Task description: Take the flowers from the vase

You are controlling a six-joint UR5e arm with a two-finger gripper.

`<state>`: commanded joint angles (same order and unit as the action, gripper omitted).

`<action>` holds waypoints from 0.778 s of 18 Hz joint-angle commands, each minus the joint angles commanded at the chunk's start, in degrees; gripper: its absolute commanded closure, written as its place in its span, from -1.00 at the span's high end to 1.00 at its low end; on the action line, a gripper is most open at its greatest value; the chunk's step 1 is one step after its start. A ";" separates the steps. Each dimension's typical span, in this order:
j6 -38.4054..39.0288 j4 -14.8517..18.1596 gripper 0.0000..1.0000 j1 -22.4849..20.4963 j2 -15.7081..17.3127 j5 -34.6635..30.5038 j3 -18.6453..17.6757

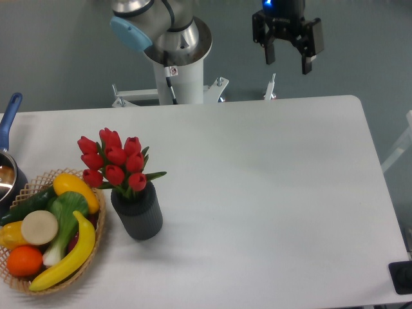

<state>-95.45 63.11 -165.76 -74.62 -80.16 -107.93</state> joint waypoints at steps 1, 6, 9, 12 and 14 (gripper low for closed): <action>0.00 -0.09 1.00 0.00 0.00 0.00 0.00; 0.70 0.62 1.00 0.09 0.00 0.09 -0.17; 2.10 0.62 1.00 0.09 -0.17 1.49 -0.70; 7.28 0.00 1.00 0.26 -0.26 4.83 -1.67; 8.35 -0.44 1.00 0.18 -0.18 4.83 -1.93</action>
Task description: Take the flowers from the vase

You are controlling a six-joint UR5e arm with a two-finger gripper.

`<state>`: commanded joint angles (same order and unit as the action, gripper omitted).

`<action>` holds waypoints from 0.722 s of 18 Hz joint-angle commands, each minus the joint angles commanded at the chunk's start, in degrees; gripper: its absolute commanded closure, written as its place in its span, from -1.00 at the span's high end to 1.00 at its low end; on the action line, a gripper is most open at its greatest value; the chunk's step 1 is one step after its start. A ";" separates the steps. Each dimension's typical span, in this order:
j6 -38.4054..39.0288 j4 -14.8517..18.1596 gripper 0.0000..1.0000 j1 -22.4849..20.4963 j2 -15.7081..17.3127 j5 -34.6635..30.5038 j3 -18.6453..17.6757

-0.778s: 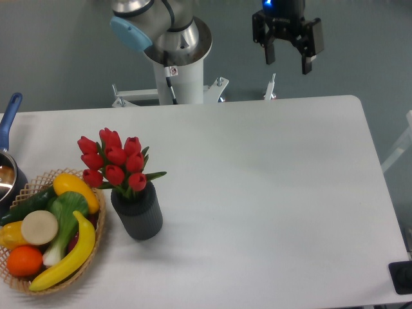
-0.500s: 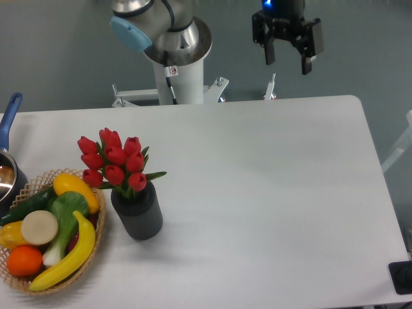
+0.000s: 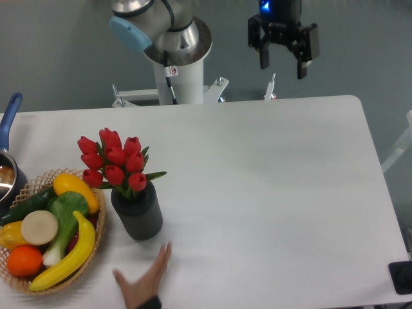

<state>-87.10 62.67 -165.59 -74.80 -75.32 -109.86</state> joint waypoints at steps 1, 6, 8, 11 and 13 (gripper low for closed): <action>0.00 0.00 1.00 -0.17 0.09 -0.09 -0.18; 0.88 0.00 1.00 0.26 0.35 -0.26 -0.53; 1.22 0.26 1.00 0.26 0.44 0.08 -0.79; 4.38 0.26 1.00 0.53 0.27 1.57 -1.32; 5.88 0.17 1.00 0.53 0.18 4.11 -2.28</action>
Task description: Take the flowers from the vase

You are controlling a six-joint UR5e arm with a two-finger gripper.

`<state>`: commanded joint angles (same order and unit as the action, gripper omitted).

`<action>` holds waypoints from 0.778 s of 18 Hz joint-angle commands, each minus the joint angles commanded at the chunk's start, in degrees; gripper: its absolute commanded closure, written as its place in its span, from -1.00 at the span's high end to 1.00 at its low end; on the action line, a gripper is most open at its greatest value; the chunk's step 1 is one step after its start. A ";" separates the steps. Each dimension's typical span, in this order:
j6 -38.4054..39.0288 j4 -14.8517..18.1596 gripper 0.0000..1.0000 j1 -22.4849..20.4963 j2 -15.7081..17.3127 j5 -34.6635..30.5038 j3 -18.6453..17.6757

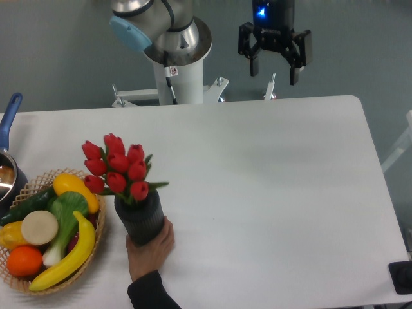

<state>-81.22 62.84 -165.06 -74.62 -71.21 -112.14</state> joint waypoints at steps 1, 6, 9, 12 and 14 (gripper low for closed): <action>0.01 0.09 1.00 0.00 -0.09 1.32 -0.18; -0.26 -2.62 1.00 0.18 -0.97 4.41 -1.67; -0.08 -7.55 1.00 0.26 -2.11 8.53 -4.30; -0.26 -8.00 1.00 0.44 -3.69 14.85 -4.84; 0.00 -7.91 1.00 0.79 -4.57 18.55 -4.93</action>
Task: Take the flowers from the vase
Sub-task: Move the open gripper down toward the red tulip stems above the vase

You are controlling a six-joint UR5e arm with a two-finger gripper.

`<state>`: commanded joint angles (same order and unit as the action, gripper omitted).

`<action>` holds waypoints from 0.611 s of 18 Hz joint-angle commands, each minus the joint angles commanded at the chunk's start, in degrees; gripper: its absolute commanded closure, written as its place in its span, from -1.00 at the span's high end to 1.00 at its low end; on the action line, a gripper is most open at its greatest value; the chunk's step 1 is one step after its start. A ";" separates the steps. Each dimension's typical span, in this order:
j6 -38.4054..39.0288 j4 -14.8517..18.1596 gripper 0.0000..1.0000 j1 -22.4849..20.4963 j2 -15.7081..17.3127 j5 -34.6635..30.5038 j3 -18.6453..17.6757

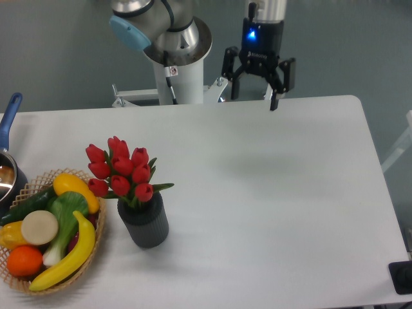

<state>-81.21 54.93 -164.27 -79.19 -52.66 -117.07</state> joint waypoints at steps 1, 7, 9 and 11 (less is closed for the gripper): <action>0.00 0.00 1.00 0.35 -0.44 0.97 0.00; -0.26 -0.26 1.00 4.83 -2.90 3.36 -0.09; -0.53 -0.35 1.00 7.11 -4.57 3.44 0.00; -0.35 -1.05 1.00 8.70 -5.45 3.53 0.09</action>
<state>-81.56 53.88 -155.57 -84.63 -49.13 -116.98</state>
